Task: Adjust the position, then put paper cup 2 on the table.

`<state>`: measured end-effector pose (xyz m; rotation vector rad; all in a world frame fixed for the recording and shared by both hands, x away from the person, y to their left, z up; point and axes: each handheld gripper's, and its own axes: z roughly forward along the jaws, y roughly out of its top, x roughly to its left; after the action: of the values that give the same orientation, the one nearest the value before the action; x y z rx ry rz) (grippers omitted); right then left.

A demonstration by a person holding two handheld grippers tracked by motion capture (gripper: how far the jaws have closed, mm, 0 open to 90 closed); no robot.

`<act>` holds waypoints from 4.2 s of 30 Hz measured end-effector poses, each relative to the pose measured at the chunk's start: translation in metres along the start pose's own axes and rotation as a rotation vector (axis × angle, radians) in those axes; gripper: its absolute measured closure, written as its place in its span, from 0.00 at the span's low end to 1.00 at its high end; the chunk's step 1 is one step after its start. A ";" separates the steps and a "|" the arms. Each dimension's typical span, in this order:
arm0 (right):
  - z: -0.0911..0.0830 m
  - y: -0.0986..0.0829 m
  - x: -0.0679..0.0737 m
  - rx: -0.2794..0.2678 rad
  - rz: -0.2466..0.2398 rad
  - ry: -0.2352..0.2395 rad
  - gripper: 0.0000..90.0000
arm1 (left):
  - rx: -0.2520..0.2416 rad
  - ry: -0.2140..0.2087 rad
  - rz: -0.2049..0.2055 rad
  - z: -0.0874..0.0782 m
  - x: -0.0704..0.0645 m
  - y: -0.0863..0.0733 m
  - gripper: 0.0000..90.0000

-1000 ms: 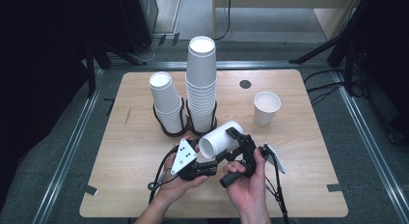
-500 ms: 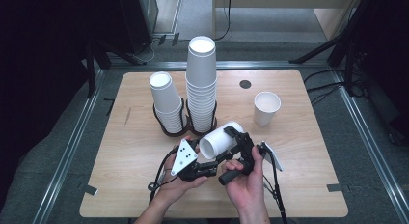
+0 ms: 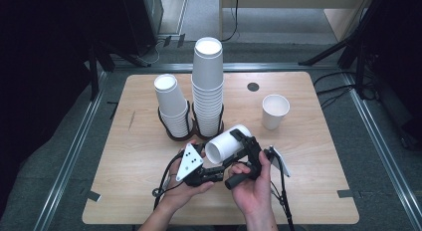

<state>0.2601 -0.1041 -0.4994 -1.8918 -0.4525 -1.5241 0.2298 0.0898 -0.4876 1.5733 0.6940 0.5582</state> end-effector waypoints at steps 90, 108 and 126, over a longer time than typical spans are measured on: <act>-0.054 0.017 0.070 -0.344 -1.209 0.024 0.15 | 0.219 0.181 -0.046 -0.045 0.039 -0.018 0.10; -0.073 0.043 0.052 -0.447 -1.403 -0.062 0.15 | 0.249 0.309 -0.173 -0.094 0.076 -0.049 0.10; -0.078 0.081 0.026 -0.536 -1.544 -0.142 0.15 | 0.234 0.390 -0.226 -0.111 0.100 -0.063 0.15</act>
<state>0.2618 -0.2188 -0.4891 -2.0351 -2.0667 -2.5751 0.2145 0.2422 -0.5414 1.5874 1.2533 0.6383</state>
